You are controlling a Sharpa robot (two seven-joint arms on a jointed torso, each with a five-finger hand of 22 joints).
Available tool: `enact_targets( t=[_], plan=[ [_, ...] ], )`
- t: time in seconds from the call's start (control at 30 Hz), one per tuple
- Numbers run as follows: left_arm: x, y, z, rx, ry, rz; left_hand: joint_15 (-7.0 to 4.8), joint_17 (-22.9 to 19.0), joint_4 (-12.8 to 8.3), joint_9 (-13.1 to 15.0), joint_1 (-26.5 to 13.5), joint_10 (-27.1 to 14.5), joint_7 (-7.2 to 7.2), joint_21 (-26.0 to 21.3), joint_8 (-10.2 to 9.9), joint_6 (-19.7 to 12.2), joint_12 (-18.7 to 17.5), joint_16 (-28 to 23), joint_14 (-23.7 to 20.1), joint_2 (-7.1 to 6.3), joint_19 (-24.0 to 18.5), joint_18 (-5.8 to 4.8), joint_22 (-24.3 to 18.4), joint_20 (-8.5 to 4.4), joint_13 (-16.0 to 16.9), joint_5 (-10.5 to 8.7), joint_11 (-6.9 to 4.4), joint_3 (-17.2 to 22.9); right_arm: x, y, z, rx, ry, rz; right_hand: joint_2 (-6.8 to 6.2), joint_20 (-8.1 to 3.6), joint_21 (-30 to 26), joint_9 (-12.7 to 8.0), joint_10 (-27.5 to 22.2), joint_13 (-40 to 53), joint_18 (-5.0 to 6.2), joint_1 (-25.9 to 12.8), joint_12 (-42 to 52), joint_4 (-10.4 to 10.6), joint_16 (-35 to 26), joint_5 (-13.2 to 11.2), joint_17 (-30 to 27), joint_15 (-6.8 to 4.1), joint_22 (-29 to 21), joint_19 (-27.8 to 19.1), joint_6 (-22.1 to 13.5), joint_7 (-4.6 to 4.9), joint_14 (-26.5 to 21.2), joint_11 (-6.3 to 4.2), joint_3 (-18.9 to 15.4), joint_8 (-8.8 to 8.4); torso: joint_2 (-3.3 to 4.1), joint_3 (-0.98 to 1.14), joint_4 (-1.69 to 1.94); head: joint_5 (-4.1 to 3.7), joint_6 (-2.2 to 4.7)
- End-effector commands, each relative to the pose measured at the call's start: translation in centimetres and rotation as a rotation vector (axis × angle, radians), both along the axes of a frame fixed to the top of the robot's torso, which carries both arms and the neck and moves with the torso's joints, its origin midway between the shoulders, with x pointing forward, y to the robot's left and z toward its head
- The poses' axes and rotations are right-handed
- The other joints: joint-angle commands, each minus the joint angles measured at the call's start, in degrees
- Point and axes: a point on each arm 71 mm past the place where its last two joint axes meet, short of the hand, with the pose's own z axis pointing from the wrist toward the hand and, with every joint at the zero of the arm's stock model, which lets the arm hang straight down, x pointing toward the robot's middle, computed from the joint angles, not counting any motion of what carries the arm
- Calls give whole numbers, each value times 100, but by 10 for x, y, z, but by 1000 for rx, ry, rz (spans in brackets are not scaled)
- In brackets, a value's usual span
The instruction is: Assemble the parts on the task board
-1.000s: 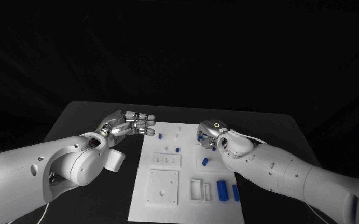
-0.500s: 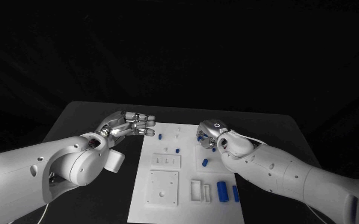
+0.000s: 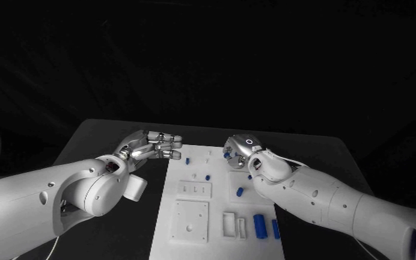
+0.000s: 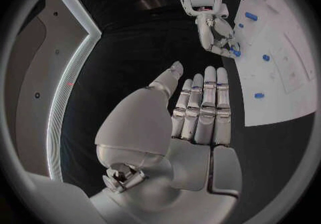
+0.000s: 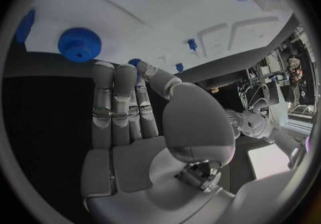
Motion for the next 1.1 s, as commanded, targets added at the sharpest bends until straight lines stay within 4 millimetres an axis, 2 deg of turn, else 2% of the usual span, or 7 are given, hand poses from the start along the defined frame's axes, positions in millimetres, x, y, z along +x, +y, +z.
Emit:
enact_targets(
  t=[0.03, 0.2, 0.43, 0.6, 0.83, 0.87, 1.1],
  plan=[
    [0, -2, 2, -4, -8, -14, 12, -6, 6, 4, -49, -54, 1, -25, 16, -51, 0, -25, -35, -8, 39, -10, -5, 19, 9, 2, -5, -30, 1, 7, 8, 20, -58, -13, -39, -41, -40, 4, 66, 8, -19, -18, 25, 40, -26, 26, 11, -60, 40, 11, 53, 5, 0, -29, 16, 31, 7, -9, 6, 22, 26],
    [1, -3, 3, -3, -10, -14, 12, -6, 2, 5, -43, -59, 0, -33, 16, -48, 0, -25, -38, -10, 42, -9, -20, 20, 9, 7, -5, -33, 3, 17, 12, 31, -76, -13, -48, -45, -56, 4, 77, 8, -23, -11, 25, 54, -28, 10, 19, -61, 97, 27, 64, 2, 1, -32, 37, 29, 13, 0, -1, 70, 51],
    [2, -6, 4, -4, -13, -19, 12, -6, 2, 5, -43, -59, 0, -33, 16, -48, 0, -25, -38, -10, 42, -9, -20, 20, 9, 7, -5, -33, 8, 33, 15, 38, -85, -9, -48, -45, -56, 4, 77, 8, -23, -11, 25, 54, -28, 10, 19, -61, 97, 27, 64, 2, 1, -32, 37, 29, 16, -14, 11, 59, 68],
    [4, -9, 4, -4, -15, -24, 12, -6, 2, 5, -43, -59, 0, -33, 16, -48, 0, -25, -38, -10, 42, -9, -20, 20, 9, 7, -5, -33, 10, 41, 14, 40, -84, -8, -54, -46, -101, 5, 80, 8, -25, -12, 25, 60, -33, 13, 23, -63, 139, 37, 67, 2, 2, -33, 38, 30, 26, -4, 18, 59, 64],
    [5, -10, 7, -3, -21, -27, 12, -6, 2, 5, -43, -59, 0, -33, 16, -48, 0, -25, -38, -10, 42, -9, -20, 20, 9, 7, -5, -33, 12, 47, 12, 38, -79, -10, -53, -46, -116, 5, 78, 8, -24, -13, 25, 59, -35, 18, 24, -63, 151, 41, 67, 2, 2, -32, 37, 30, 55, -39, 58, 41, 80],
    [5, -11, 7, -3, -22, -28, 12, -6, 2, 5, -43, -59, 0, -33, 16, -48, 0, -25, -38, -10, 42, -9, -20, 20, 9, 7, -5, -33, 12, 47, 12, 37, -79, -10, -52, -46, -129, 5, 77, 7, -23, -13, 25, 58, -37, 22, 24, -64, 160, 45, 67, 2, 2, -32, 36, 30, 50, -33, 54, 45, 77],
    [6, -13, 11, -4, -29, -33, 12, -6, 2, 5, -43, -59, 0, -33, 16, -48, 0, -25, -38, -10, 42, -9, -20, 20, 9, 7, -5, -33, 14, 51, 10, 36, -70, -8, -45, -48, -153, 5, 79, 8, -23, -15, 26, 54, -38, 22, 26, -65, 181, 53, 64, 2, 3, -33, 33, 30, 82, -55, 79, 39, 85]
  ],
)
